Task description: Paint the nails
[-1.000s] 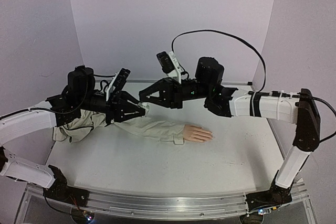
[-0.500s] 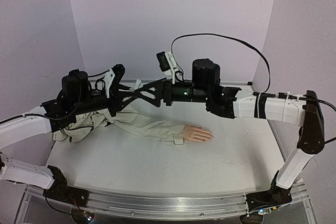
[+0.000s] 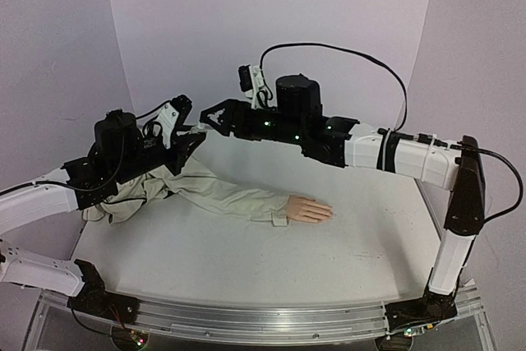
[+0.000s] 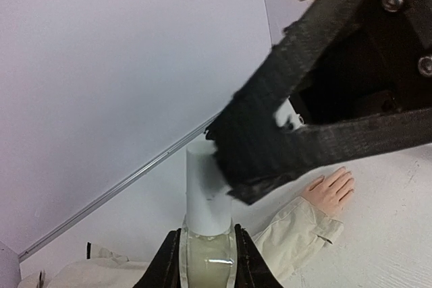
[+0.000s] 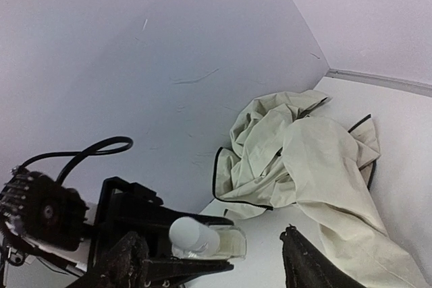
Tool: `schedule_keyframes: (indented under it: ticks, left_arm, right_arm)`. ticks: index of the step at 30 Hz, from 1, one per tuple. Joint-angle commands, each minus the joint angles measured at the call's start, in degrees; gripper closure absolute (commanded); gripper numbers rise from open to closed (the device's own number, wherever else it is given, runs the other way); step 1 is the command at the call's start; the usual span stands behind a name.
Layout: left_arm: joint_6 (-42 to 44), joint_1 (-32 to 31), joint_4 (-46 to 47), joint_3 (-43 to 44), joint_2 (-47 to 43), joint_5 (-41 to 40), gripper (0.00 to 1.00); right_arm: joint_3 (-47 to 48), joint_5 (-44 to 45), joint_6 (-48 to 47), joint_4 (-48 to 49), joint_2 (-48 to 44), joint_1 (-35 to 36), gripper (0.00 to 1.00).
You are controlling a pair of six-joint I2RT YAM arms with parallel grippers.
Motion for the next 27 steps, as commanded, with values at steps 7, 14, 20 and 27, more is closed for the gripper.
schedule_keyframes:
  ticks: [7, 14, 20, 27]
  left_arm:
    - [1.67, -1.43, 2.81, 0.42, -1.28, -2.08, 1.00]
    - [1.08, -1.62, 2.61, 0.54, -1.27, -1.86, 1.00]
    - [-2.05, -1.40, 2.61, 0.38, -1.95, 1.33, 1.00]
    - [-8.49, 2.26, 3.47, 1.68, -1.82, 30.31, 1.00]
  right_arm:
    - [9.62, 4.59, 0.72, -1.46, 4.57, 1.73, 0.56]
    - [10.30, 3.51, 0.71, -1.29, 5.47, 1.86, 0.70]
    - [6.58, 2.48, -1.23, 1.29, 3.59, 1.75, 0.97]
    - [-7.72, -23.80, -13.08, 15.76, -4.22, -2.88, 1.00]
